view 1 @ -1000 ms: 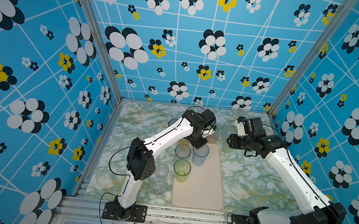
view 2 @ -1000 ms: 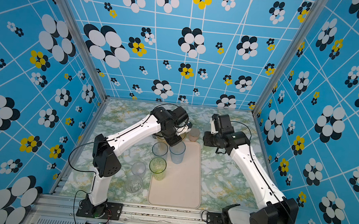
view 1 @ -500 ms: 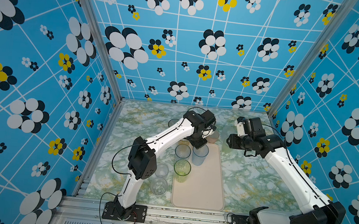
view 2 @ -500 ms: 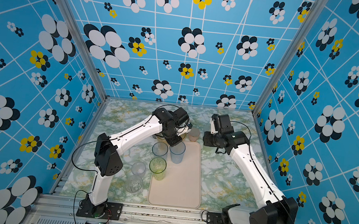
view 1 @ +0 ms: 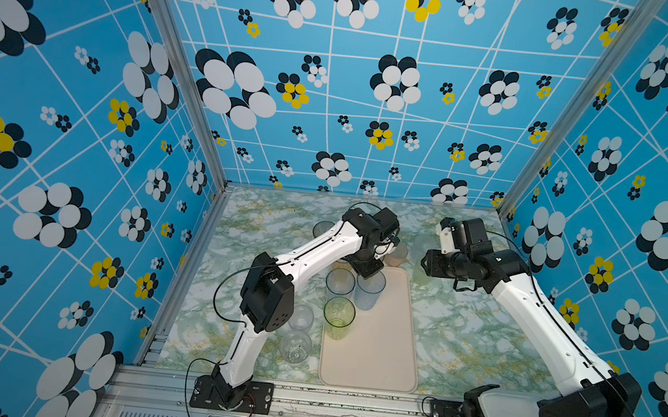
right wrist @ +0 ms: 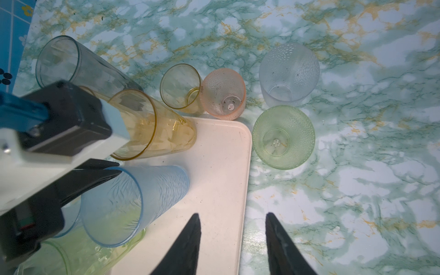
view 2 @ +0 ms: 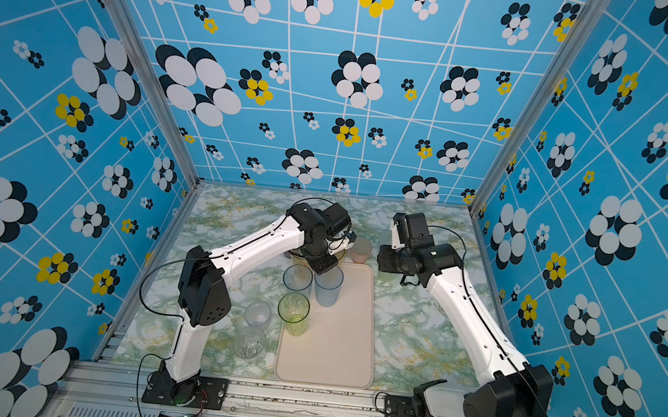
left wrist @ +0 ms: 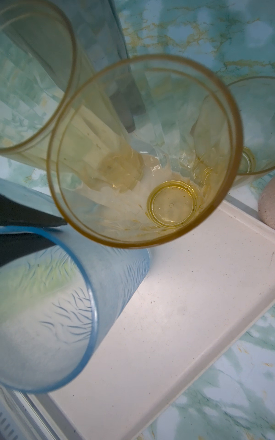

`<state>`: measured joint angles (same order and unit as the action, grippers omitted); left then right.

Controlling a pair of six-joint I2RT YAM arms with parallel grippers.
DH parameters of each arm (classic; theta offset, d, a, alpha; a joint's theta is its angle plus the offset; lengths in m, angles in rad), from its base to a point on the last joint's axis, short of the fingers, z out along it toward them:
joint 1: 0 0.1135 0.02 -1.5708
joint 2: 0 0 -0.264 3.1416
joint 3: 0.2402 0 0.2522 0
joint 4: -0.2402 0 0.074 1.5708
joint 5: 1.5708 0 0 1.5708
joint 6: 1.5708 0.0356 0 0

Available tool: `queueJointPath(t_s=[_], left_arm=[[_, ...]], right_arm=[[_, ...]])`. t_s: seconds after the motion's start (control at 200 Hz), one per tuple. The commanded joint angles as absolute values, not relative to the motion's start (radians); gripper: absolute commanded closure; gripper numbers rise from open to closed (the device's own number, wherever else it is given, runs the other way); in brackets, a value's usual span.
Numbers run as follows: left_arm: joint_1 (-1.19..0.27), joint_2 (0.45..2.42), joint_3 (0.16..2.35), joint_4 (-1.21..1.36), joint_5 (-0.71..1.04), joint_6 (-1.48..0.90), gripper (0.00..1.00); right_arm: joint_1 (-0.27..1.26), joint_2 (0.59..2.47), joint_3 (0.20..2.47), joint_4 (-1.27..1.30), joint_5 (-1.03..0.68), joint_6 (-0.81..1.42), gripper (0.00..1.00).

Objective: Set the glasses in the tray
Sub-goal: 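Lower the tall blue glass onto the tray and open the left gripper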

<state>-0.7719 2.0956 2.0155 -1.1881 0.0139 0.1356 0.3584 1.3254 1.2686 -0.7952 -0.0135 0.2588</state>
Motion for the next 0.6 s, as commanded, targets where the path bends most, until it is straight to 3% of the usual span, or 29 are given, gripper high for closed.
queueJointPath(t_s=[0.0,0.595], left_arm=[[-0.762,2.112,2.001,-1.174,0.013,0.146,1.00],[-0.761,2.116,2.005,-1.201,0.031,0.152,0.94]], right_arm=[[0.352,1.338,1.261,-0.788,-0.027,0.249,0.53],[0.353,1.347,1.263,-0.784,-0.034,0.252,0.53]])
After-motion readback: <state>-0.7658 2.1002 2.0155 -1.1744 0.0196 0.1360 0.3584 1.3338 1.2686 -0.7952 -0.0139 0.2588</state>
